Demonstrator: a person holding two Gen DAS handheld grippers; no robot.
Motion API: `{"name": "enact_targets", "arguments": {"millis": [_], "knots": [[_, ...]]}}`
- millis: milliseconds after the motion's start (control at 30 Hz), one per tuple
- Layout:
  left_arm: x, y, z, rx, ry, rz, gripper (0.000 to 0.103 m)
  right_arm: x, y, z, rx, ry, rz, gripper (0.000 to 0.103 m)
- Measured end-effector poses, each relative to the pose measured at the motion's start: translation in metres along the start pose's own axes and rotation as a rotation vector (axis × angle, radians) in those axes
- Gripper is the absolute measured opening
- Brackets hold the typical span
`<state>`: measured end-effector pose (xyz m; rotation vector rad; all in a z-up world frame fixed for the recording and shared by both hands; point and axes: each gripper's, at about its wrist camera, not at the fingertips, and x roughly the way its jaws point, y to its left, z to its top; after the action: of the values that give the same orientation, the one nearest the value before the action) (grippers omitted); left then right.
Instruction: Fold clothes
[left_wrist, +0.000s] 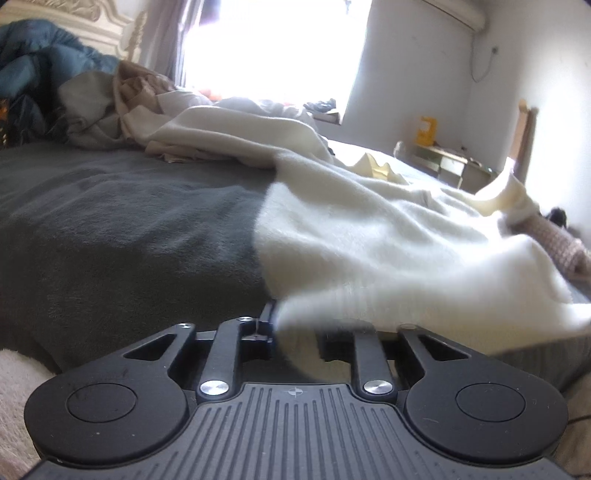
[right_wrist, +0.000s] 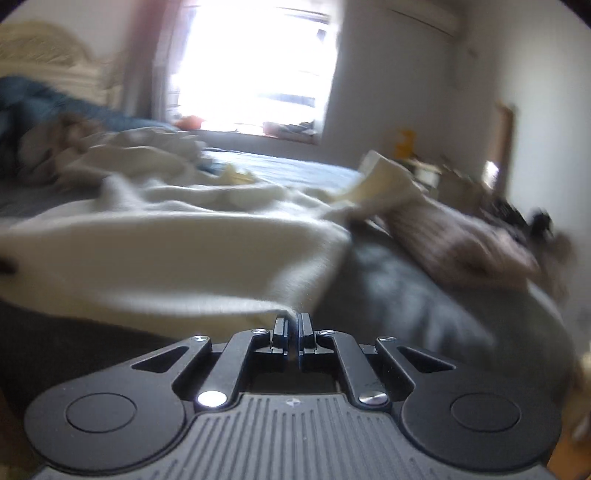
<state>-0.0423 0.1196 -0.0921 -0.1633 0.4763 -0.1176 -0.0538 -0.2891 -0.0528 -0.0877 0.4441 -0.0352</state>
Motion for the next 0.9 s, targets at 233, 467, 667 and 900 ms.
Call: {"name": "enact_targets", "arguments": {"millis": [233,467,667,900], "knots": [[0.001,-0.010,-0.003,0.058,-0.019,0.028,0.021,0.005,-0.029,-0.017,0.181,0.012,0.036,0.001],[0.001,-0.009,-0.005,0.061,-0.024,0.037,0.021,0.006,0.010,-0.020,-0.137,-0.039,0.018,0.030],[-0.001,-0.007,-0.002,0.045,-0.056,0.033,0.021,0.011,0.030,-0.033,-0.276,-0.028,-0.040,0.034],[0.000,-0.008,-0.002,0.038,-0.075,0.044,0.010,-0.008,0.014,0.003,-0.170,-0.103,-0.023,0.006]]}}
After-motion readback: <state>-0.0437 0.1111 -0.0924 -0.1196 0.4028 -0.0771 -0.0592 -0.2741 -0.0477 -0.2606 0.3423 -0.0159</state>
